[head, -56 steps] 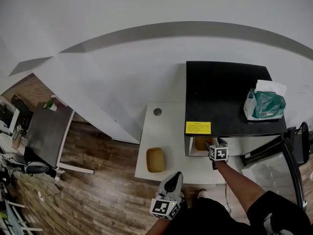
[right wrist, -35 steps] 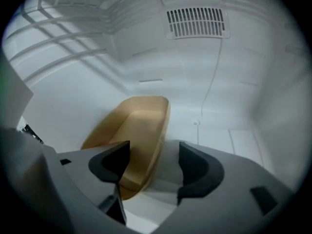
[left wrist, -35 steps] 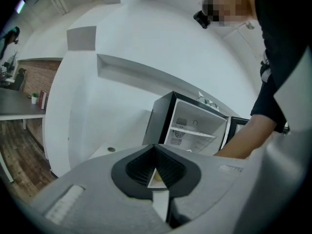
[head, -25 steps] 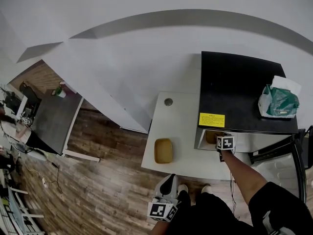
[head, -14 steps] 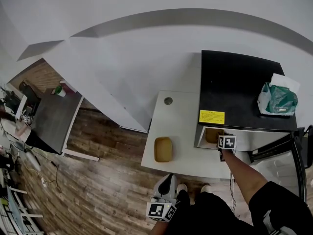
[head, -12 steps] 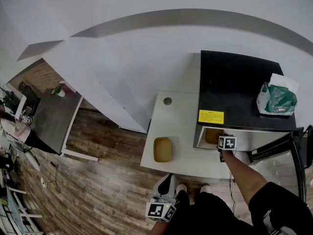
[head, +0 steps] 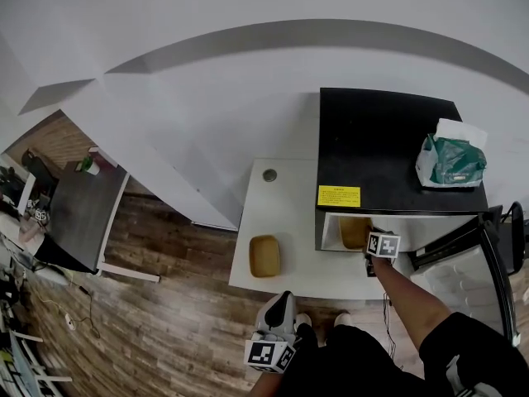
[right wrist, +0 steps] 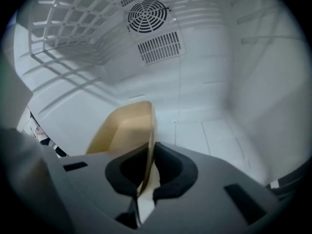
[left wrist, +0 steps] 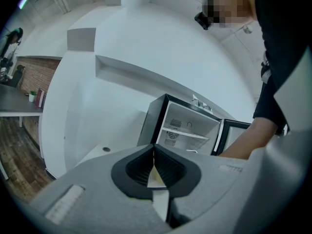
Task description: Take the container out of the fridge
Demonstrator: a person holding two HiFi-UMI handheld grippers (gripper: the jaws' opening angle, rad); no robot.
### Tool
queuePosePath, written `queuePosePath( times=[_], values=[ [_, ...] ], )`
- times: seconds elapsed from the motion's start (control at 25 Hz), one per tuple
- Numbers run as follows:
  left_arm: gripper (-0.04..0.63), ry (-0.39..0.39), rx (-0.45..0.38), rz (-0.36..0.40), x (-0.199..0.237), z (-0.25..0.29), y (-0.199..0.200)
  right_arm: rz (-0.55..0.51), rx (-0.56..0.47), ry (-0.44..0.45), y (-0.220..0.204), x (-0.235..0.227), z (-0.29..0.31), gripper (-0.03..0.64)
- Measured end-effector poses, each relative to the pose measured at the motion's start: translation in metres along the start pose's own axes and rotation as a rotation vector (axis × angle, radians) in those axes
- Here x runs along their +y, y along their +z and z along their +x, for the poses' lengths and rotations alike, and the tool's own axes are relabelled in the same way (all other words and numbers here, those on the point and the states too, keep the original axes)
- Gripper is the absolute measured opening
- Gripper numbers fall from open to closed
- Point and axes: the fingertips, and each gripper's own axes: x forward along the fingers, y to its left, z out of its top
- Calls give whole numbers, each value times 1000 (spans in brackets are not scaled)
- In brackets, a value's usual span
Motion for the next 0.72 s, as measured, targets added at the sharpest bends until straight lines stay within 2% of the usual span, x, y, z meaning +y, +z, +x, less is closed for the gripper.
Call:
queuePosePath(
  times=[0.16,0.4,0.72],
  values=[
    [15,-28,5,3,-9,4,0,12,-6,3,1,-2,-8,15],
    [15,-61,17,9,-19,8,-2,-26,-4,-7,-1,-3,-18,15],
    [15,-81,9,13,-19,17,1,-39,-30,7,6,2,-35,15]
  ],
)
